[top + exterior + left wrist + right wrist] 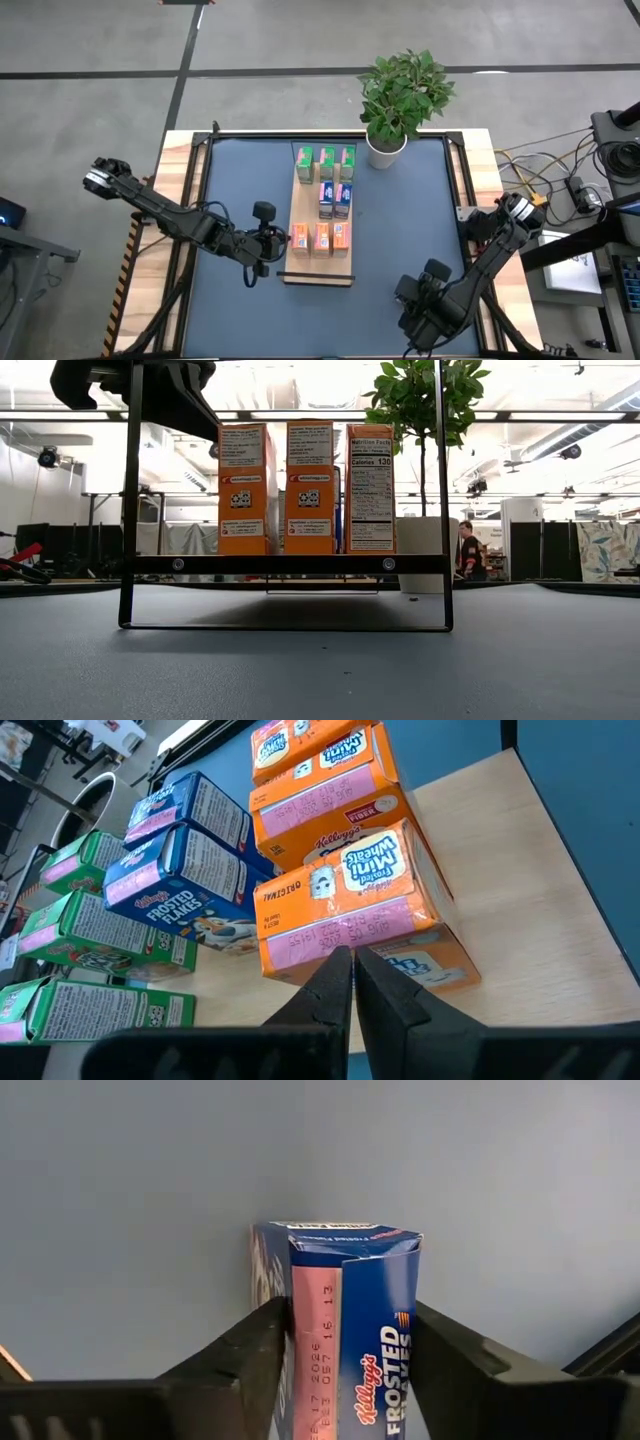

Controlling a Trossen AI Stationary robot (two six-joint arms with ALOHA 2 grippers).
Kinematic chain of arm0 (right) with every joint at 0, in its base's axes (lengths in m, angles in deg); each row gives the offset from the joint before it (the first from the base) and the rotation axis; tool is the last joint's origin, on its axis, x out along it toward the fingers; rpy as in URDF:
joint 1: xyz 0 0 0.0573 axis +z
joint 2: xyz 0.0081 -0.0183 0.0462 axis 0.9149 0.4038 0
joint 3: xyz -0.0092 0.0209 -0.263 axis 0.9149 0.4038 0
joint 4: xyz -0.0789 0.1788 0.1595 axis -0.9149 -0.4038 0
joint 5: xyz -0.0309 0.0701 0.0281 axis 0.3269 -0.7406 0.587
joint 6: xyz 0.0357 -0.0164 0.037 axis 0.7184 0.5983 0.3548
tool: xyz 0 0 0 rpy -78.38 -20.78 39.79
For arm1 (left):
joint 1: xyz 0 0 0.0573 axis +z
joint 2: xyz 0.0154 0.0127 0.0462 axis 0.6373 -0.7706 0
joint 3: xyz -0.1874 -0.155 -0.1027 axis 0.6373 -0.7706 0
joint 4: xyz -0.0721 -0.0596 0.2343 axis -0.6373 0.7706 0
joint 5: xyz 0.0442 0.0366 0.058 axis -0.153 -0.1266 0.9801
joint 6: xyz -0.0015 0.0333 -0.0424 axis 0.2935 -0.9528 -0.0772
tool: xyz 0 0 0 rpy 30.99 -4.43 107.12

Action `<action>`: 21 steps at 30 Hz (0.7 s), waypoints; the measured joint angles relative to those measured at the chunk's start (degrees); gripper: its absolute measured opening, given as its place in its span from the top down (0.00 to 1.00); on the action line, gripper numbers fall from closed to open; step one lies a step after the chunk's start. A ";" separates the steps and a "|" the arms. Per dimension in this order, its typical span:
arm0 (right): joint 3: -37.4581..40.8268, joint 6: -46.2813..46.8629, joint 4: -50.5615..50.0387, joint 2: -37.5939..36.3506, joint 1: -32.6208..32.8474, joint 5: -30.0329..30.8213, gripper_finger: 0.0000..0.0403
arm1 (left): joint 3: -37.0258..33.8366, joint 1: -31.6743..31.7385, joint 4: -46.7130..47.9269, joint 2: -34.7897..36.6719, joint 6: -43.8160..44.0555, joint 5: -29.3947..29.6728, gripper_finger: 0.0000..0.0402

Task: Stack cereal on shelf
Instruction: Put the blue cereal box on the shelf aligned with the other blue cereal boxes

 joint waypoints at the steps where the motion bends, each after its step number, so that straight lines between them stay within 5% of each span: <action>1: 0.00 -0.12 0.23 0.00 0.00 0.09 0.57 | 0.00 -0.02 0.00 0.00 0.01 0.00 1.00; 21: -0.43 0.05 1.18 -2.02 -0.02 1.31 0.75 | 0.00 -0.54 -0.71 2.52 -2.54 0.02 1.00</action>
